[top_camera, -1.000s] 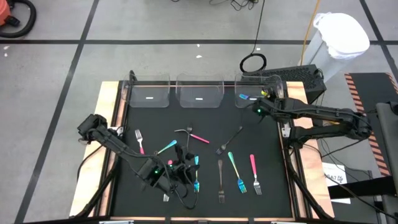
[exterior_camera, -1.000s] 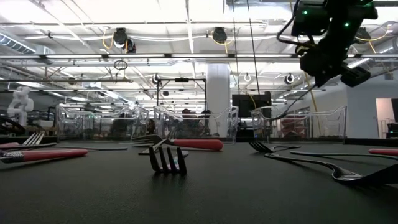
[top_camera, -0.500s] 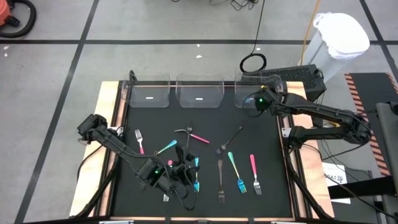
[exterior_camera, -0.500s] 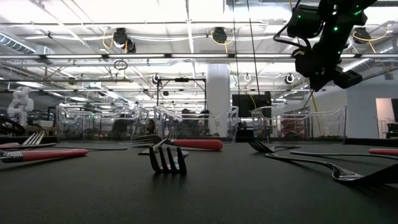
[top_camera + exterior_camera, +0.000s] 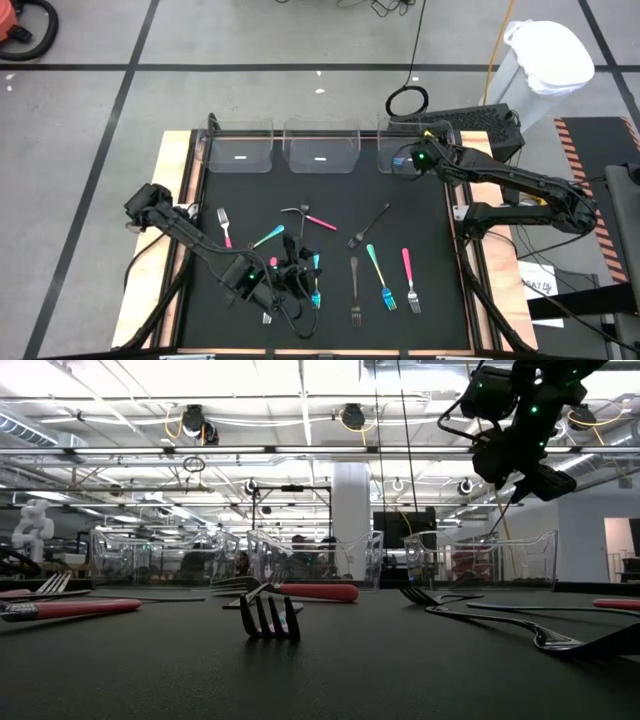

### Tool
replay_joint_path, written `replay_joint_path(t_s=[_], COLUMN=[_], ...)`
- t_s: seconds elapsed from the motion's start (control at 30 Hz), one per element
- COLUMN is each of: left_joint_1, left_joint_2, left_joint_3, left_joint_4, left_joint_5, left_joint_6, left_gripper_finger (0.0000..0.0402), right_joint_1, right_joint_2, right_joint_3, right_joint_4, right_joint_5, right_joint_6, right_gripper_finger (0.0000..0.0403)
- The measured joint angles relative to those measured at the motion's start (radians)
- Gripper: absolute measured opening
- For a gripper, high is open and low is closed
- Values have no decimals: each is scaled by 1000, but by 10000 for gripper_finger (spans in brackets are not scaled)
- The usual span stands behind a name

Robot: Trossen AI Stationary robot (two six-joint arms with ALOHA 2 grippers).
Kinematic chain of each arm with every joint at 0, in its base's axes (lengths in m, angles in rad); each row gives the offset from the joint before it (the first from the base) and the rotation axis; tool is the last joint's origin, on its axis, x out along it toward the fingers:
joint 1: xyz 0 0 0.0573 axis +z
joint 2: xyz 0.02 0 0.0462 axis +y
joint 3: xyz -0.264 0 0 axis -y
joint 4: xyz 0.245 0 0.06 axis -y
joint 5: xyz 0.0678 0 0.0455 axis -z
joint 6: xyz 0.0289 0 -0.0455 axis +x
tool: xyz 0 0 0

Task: Sort silverware by color (type)
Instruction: Put the blue fork into the right transparent bin

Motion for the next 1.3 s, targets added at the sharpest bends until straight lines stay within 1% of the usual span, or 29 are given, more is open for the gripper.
replay_joint_path(t_s=[0.13,0.27,0.4,0.47,0.57,0.63,0.73,0.9,0.97,1.0,1.03,1.13,1.2,1.23,1.3], left_joint_1=[0,0,0,0,-1,-2,-2,-2,-2,-2,-2,-2,-2,-2,-2], left_joint_2=[0,0,0,0,0,0,0,0,0,0,0,0,0,0,0], left_joint_3=[0,0,0,0,0,0,0,0,0,0,0,0,0,0,0], left_joint_4=[0,0,2,1,0,0,0,3,11,18,26,37,37,37,37], left_joint_5=[0,0,0,0,0,0,0,0,0,0,0,0,0,0,0], left_joint_6=[-6,-8,-12,-26,-33,-33,-34,-34,-34,-34,-33,-33,-33,-33,-33], left_gripper_finger=[240,240,240,240,240,240,240,240,240,240,240,240,240,240,240], right_joint_1=[0,-3,-12,-12,-4,20,72,201,249,269,285,309,322,330,354], right_joint_2=[-1,-1,-1,-4,-24,-50,-103,-190,-219,-231,-241,-257,-255,-250,-241], right_joint_3=[0,0,0,0,1,1,1,1,2,2,2,2,2,2,2], right_joint_4=[32,49,65,102,185,205,173,77,40,19,5,3,36,52,71], right_joint_5=[43,90,186,241,303,320,321,308,240,169,66,-329,-543,-628,-752], right_joint_6=[2,19,24,36,113,193,302,472,569,635,707,881,979,1024,1090], right_gripper_finger=[231,271,308,320,328,329,329,329,329,328,325,315,306,301,292])
